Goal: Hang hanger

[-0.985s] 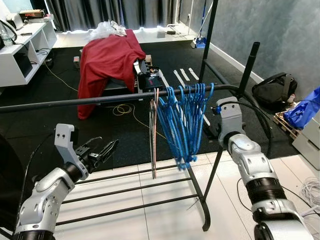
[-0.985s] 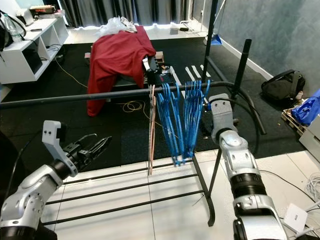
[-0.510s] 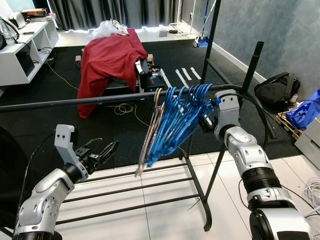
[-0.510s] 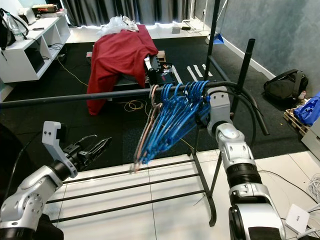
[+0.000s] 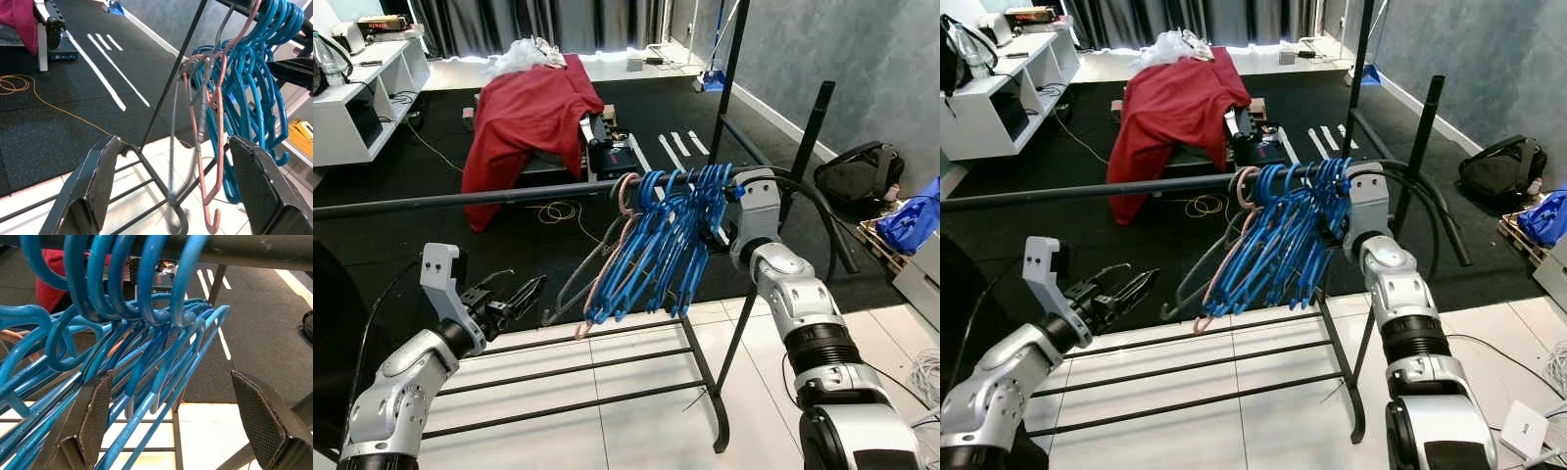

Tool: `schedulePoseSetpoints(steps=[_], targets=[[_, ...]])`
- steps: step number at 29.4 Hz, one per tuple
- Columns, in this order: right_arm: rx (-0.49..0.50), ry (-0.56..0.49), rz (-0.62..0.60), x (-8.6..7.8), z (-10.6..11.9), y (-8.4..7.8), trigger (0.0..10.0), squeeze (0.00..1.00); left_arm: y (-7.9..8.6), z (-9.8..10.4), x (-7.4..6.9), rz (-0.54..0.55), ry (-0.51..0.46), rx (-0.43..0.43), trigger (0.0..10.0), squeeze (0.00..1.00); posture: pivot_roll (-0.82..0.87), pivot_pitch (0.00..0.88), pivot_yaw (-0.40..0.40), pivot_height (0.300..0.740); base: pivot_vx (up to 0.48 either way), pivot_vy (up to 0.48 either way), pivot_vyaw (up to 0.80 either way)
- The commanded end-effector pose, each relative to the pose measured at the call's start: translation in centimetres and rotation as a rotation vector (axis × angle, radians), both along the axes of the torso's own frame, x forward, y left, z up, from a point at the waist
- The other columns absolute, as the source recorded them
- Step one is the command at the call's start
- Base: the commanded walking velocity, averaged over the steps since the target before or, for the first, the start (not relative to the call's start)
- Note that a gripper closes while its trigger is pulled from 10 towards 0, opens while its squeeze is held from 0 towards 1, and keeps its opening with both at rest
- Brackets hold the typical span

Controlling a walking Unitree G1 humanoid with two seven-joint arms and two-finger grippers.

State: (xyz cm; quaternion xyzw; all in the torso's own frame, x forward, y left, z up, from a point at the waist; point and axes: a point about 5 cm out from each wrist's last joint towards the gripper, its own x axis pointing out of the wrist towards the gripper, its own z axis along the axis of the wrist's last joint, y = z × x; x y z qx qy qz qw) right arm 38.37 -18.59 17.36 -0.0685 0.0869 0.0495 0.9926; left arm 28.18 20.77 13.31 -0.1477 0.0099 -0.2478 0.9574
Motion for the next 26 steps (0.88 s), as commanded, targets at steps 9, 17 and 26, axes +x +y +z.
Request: schedulePoseSetpoints(steps=[9, 17, 26], targets=[[-0.027, 0.131, -0.086, 0.2, -1.7, -0.4, 10.0, 0.00, 0.3, 0.0, 0.0, 0.007, 0.003, -0.006, 10.0, 0.00, -0.01, 0.032, 0.001, 0.740, 0.000, 0.000, 0.00], [-0.029, 0.246, -0.106, -0.1, -3.4, -0.8, 10.0, 0.00, 0.2, 0.0, 0.0, 0.005, 0.003, -0.006, 10.0, 0.00, -0.01, 0.028, -0.002, 0.740, 0.000, 0.000, 0.00], [-0.011, 0.233, -0.119, -0.1, -3.1, -1.3, 0.0, 0.00, 0.1, 0.0, 0.0, 0.003, 0.002, -0.007, 10.0, 0.00, -0.01, 0.021, -0.006, 0.740, 0.000, 0.000, 0.00]])
